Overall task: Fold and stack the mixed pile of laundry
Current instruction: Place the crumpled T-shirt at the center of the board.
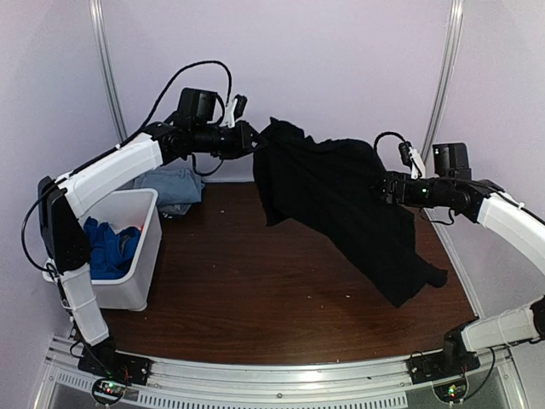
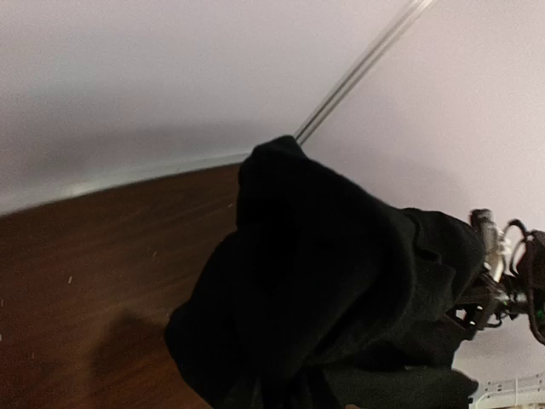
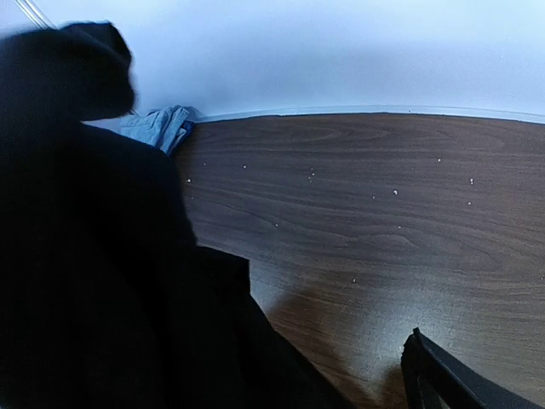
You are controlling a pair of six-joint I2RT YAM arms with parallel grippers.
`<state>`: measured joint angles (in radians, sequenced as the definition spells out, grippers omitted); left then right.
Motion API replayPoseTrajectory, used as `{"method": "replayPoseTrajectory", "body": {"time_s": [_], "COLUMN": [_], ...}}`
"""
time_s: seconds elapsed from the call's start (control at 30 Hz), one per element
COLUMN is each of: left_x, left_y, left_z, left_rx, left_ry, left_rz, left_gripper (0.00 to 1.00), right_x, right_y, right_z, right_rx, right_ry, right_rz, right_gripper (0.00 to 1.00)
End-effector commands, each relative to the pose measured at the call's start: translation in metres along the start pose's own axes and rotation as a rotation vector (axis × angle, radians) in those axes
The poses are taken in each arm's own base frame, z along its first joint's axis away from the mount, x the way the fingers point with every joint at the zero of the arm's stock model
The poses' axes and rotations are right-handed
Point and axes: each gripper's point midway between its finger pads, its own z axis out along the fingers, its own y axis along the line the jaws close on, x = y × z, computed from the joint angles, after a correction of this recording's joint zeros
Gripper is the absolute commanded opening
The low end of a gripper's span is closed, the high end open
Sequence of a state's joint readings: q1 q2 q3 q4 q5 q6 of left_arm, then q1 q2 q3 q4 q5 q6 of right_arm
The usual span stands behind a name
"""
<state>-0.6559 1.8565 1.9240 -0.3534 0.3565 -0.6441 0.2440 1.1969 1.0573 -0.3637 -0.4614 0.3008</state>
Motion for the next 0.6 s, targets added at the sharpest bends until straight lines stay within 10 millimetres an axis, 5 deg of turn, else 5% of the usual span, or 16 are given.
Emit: {"method": "replayPoseTrajectory", "body": {"time_s": [0.0, 0.07, 0.17, 0.57], "left_x": [0.063, 0.098, 0.129, 0.212], "left_y": [0.102, 0.128, 0.150, 0.211], "left_z": [0.002, -0.008, -0.028, -0.062], "left_rx": [-0.236, -0.315, -0.414, -0.691], "left_ry": [0.161, 0.252, 0.303, 0.524], "left_rz": [-0.057, -0.083, -0.060, -0.105], "left_gripper": [0.36, 0.61, 0.77, 0.75], "right_x": [0.008, 0.017, 0.037, 0.101], "right_y": [-0.001, -0.001, -0.005, -0.017], "right_z": [-0.004, -0.004, 0.000, 0.079], "right_rx": [-0.014, -0.024, -0.025, -0.094], "right_ry": [0.020, 0.048, 0.114, 0.432], "right_rz": [-0.004, -0.018, -0.021, 0.077], "right_gripper": [1.00, 1.00, 1.00, 0.85]}}
